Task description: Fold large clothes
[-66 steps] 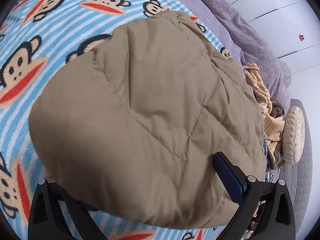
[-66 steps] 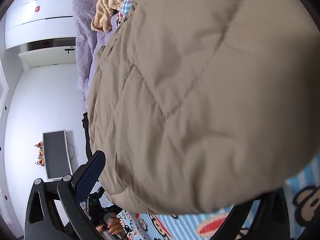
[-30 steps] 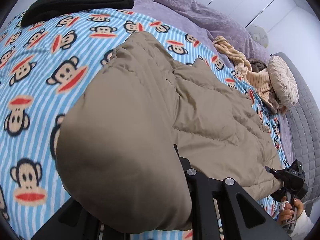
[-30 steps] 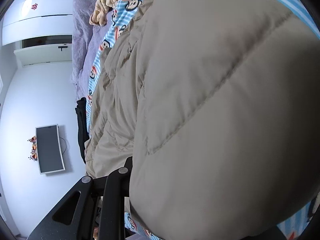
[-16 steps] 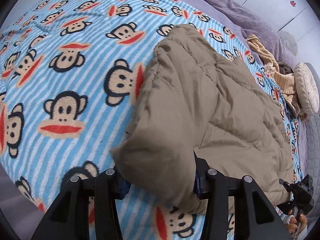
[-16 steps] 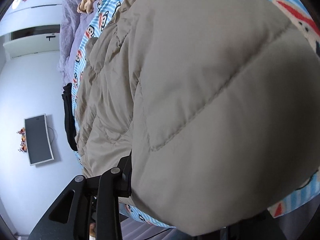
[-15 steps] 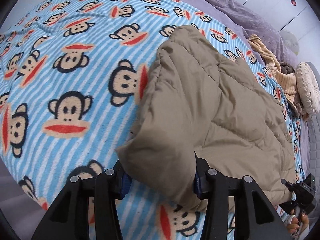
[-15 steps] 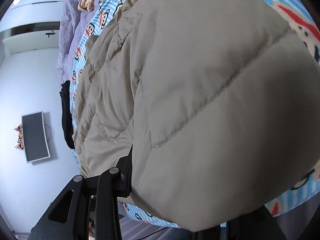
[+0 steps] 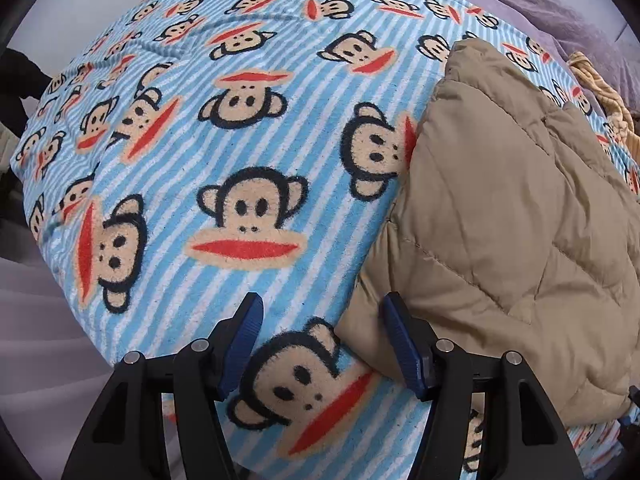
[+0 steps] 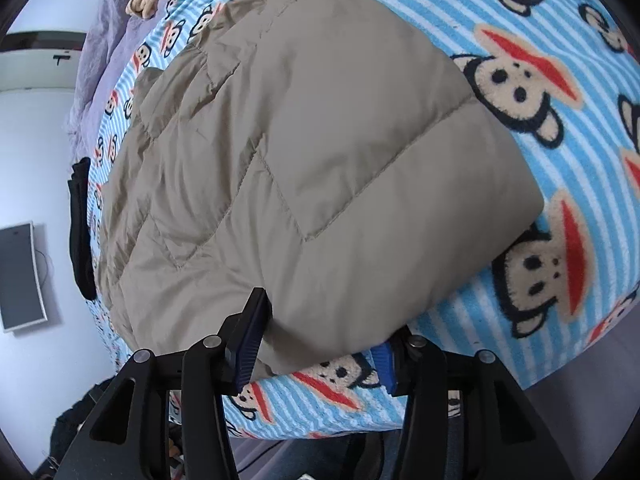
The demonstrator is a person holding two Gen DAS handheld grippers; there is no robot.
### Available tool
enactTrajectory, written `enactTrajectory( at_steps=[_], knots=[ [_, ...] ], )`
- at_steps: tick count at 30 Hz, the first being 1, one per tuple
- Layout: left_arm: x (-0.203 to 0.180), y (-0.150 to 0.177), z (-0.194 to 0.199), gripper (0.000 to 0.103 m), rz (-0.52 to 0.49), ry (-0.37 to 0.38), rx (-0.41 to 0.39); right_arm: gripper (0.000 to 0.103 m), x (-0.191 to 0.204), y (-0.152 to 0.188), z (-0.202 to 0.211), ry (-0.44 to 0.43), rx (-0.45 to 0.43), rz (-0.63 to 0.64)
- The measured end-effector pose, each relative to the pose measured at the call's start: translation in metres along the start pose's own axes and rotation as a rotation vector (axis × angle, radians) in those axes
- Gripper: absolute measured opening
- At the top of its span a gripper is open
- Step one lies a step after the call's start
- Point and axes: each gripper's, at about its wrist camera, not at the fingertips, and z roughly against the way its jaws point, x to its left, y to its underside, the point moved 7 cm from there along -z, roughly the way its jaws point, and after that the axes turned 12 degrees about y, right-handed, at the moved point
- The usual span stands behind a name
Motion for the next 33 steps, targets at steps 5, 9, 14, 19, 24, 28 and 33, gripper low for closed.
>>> enactTrajectory(
  at_steps=[5, 9, 14, 19, 24, 28, 33],
  knots=[
    [-0.026, 0.003, 0.014, 0.064, -0.048, 0.031, 0.023, 0.061, 0.003, 0.014, 0.020, 0.039, -0.014, 0.106],
    [-0.056, 0.005, 0.033, 0.064, -0.099, 0.077, 0.020, 0.066, 0.019, 0.022, 0.030, 0.015, -0.019, 0.162],
    [-0.092, 0.014, 0.048, 0.064, -0.171, 0.109, 0.033, 0.076, 0.052, 0.024, 0.037, -0.001, -0.046, 0.267],
    [-0.114, 0.025, 0.061, 0.069, -0.199, 0.132, 0.029, 0.079, 0.071, 0.026, 0.047, -0.013, -0.066, 0.338],
    [-0.126, 0.034, 0.073, 0.100, -0.211, 0.117, -0.019, 0.080, 0.069, 0.031, 0.055, -0.011, -0.070, 0.379],
    [-0.130, 0.043, 0.075, 0.100, -0.203, 0.106, -0.016, 0.080, 0.053, 0.033, 0.056, -0.014, -0.056, 0.389],
    [-0.136, 0.053, 0.081, 0.100, -0.208, 0.092, -0.018, 0.080, 0.045, 0.034, 0.057, -0.011, -0.043, 0.398]
  ],
)
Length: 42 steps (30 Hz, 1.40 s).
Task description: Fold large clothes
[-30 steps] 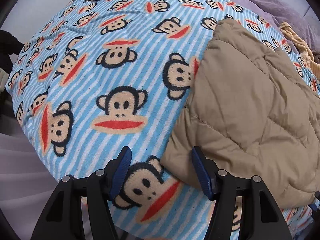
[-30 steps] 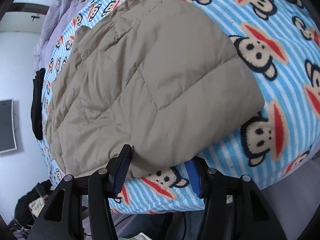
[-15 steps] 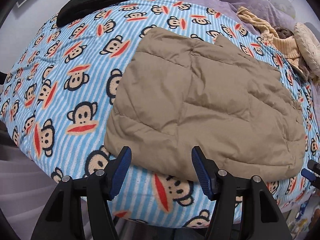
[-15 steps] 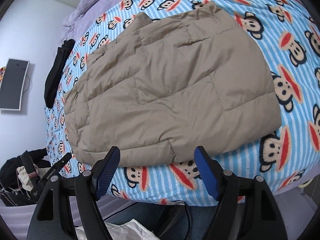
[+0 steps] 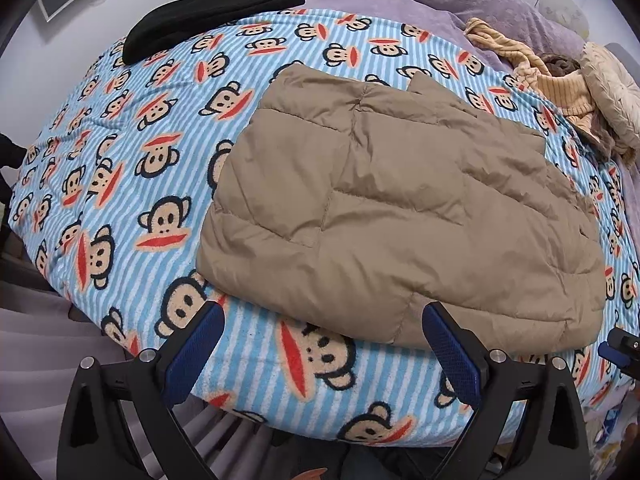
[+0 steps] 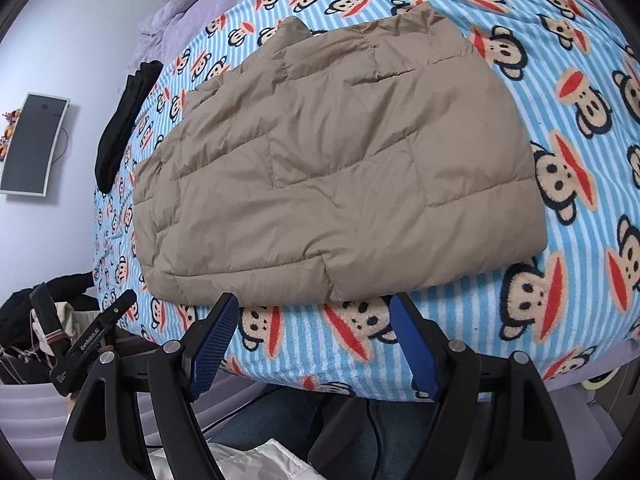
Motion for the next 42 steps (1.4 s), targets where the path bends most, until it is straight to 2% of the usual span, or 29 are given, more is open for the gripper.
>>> enactTrajectory(
  at_steps=[7, 17, 19, 27, 34, 42],
  knots=[
    [-0.003, -0.008, -0.008, 0.100, -0.044, -0.004, 0.024, 0.081, 0.011, -0.006, -0.002, 0.001, -0.026, -0.024],
    [0.028, -0.046, -0.022, 0.100, -0.095, 0.014, 0.066, 0.082, 0.065, -0.014, -0.030, 0.012, -0.020, -0.056],
    [0.033, -0.050, -0.028, 0.100, -0.108, 0.020, 0.078, 0.102, 0.073, -0.014, -0.036, 0.022, -0.022, -0.068],
    [0.040, -0.058, -0.050, 0.100, -0.129, 0.055, 0.125, 0.103, 0.088, -0.018, -0.049, 0.052, -0.028, -0.108],
    [0.051, -0.067, -0.064, 0.100, -0.147, 0.029, 0.136, 0.103, 0.102, -0.023, -0.063, 0.083, 0.017, -0.097],
    [0.066, -0.068, -0.077, 0.100, -0.114, 0.082, 0.185, 0.103, 0.118, -0.038, -0.071, 0.081, 0.017, -0.101]
  ],
)
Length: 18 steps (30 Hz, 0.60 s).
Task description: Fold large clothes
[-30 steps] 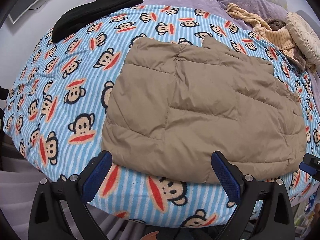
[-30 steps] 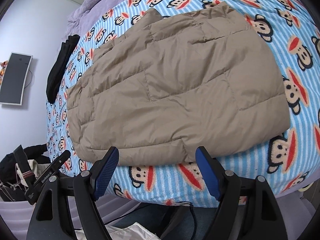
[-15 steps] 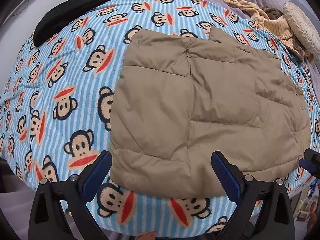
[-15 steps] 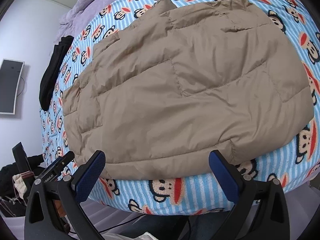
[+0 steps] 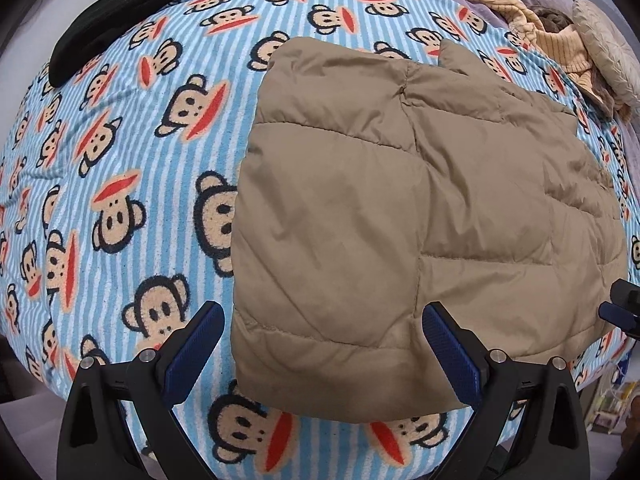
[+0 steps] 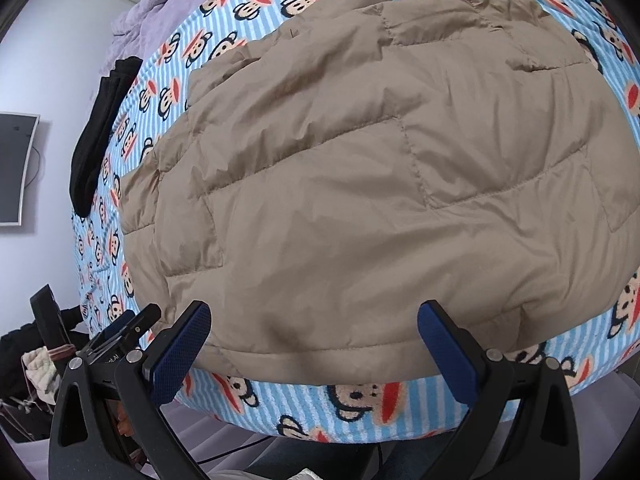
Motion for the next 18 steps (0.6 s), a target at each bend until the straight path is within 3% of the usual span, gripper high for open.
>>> enactTrajectory(
  at_steps=[5, 11, 18],
  knots=[
    [0.013, -0.006, -0.002, 0.100, 0.034, 0.059, -0.003, 0.103, 0.012, -0.011, -0.006, 0.011, -0.011, -0.008],
    [0.047, -0.026, 0.004, 0.100, 0.023, 0.155, -0.069, 0.103, 0.016, -0.009, -0.017, 0.021, 0.010, -0.011],
    [0.069, -0.029, -0.033, 0.100, 0.079, 0.433, 0.056, 0.103, 0.015, -0.006, -0.029, 0.041, 0.027, -0.002]
  ],
)
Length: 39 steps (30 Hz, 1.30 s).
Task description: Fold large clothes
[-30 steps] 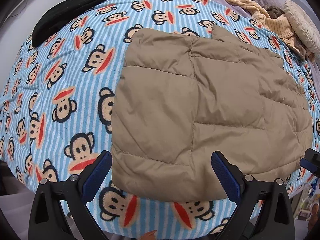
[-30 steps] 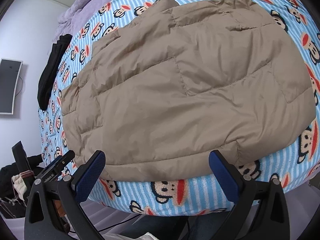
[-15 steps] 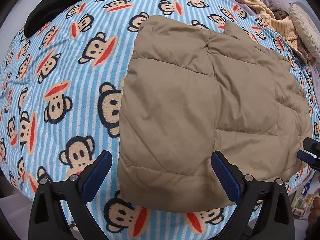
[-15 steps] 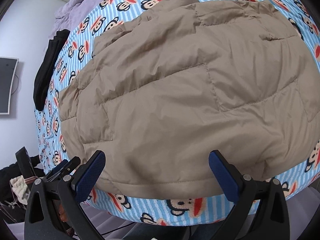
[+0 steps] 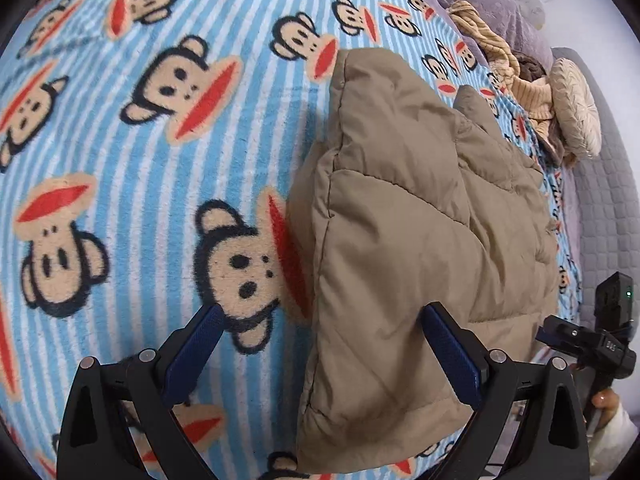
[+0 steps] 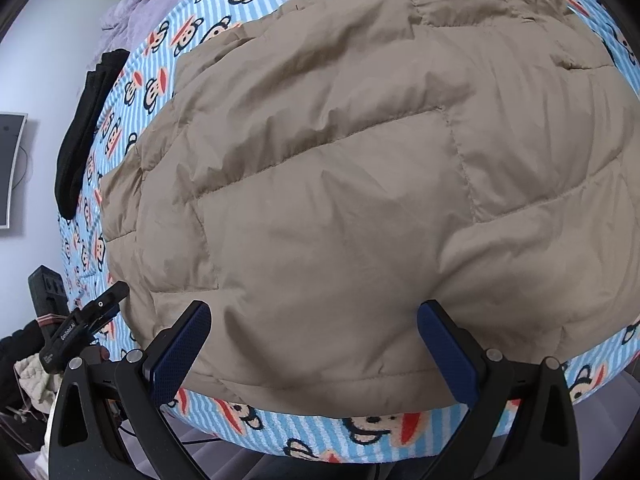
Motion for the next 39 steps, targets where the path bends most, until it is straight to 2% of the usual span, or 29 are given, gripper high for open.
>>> enactTrajectory(
  at_steps=[2, 8, 11, 12, 13, 14, 15, 16, 17, 19, 24, 26, 32, 39],
  knots=[
    [-0.005, 0.000, -0.016, 0.100, -0.012, 0.073, 0.049, 0.103, 0.001, -0.001, -0.003, 0.007, 0.002, -0.003],
    [-0.034, -0.001, -0.062, 0.100, -0.104, 0.182, 0.156, 0.103, 0.003, -0.003, -0.006, 0.027, 0.009, 0.004],
    [-0.041, -0.003, -0.075, 0.100, -0.123, 0.172, 0.184, 0.103, 0.005, -0.003, 0.003, 0.022, 0.000, 0.034],
    [-0.041, -0.004, -0.076, 0.097, -0.126, 0.165, 0.186, 0.103, 0.006, -0.004, 0.007, 0.027, -0.012, 0.045],
    [-0.043, -0.004, -0.076, 0.080, -0.131, 0.164, 0.183, 0.103, 0.004, -0.005, 0.012, 0.035, -0.030, 0.055],
    [-0.046, -0.005, -0.075, 0.068, -0.135, 0.178, 0.182, 0.103, 0.002, -0.007, 0.018, 0.048, -0.055, 0.063],
    [-0.047, -0.003, -0.071, 0.046, -0.118, 0.217, 0.186, 0.103, -0.001, -0.010, 0.023, 0.061, -0.086, 0.067],
    [-0.049, -0.002, -0.066, 0.036, -0.090, 0.249, 0.185, 0.099, -0.004, -0.013, 0.028, 0.071, -0.118, 0.069],
    [-0.052, -0.002, -0.061, 0.033, -0.082, 0.254, 0.174, 0.090, -0.007, -0.018, 0.033, 0.078, -0.157, 0.070],
    [-0.061, 0.002, -0.051, 0.028, -0.090, 0.242, 0.154, 0.016, -0.011, -0.027, 0.036, 0.105, -0.190, 0.084],
    [-0.083, 0.010, -0.026, 0.027, -0.071, 0.203, 0.100, 0.014, -0.003, -0.058, 0.028, 0.096, -0.278, 0.153],
    [-0.096, 0.016, -0.014, 0.027, -0.064, 0.179, 0.077, 0.014, 0.004, -0.072, 0.014, 0.089, -0.284, 0.188],
    [-0.162, 0.031, 0.010, 0.027, -0.090, 0.145, 0.023, 0.014, 0.012, -0.107, -0.017, 0.030, -0.255, 0.169],
    [-0.251, 0.041, -0.006, 0.027, -0.168, 0.085, 0.041, 0.010, 0.000, -0.133, -0.042, -0.117, -0.141, 0.069]
  ],
)
